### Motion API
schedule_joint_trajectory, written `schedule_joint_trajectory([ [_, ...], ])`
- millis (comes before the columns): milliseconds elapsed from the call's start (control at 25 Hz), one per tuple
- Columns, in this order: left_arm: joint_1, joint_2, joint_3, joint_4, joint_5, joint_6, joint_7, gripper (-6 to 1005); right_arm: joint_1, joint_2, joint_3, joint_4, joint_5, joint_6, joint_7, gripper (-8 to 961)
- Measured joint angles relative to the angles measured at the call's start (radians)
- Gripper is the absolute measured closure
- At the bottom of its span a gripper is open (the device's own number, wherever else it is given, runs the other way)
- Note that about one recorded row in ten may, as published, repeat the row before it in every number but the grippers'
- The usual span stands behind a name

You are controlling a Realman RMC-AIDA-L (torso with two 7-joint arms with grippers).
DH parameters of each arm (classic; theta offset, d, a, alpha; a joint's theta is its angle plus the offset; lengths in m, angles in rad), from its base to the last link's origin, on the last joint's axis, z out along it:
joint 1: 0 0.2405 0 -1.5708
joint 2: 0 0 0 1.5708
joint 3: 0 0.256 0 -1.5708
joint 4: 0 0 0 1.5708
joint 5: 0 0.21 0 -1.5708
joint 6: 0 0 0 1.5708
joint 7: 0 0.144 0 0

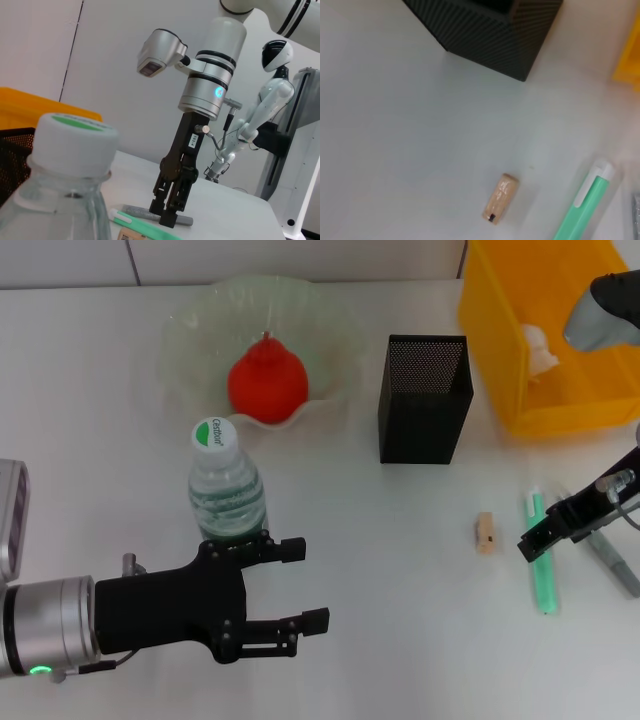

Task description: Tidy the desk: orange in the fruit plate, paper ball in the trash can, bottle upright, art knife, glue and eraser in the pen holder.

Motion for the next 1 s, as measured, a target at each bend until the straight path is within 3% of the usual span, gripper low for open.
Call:
schedule_joint_trajectory([
  [360,0.0,0.001,-0.001,0.0,0.0,-0.005,0.0,153,0.026,-0.002,0.0,0.083,-0.003,0.067,-0.001,285],
  [1000,-0.002,0.002,0.001,0.0,0.0,-0.024,0.0,153,0.064,-0.004,0.0,0.153,-0.036,0.116,-0.012,495],
])
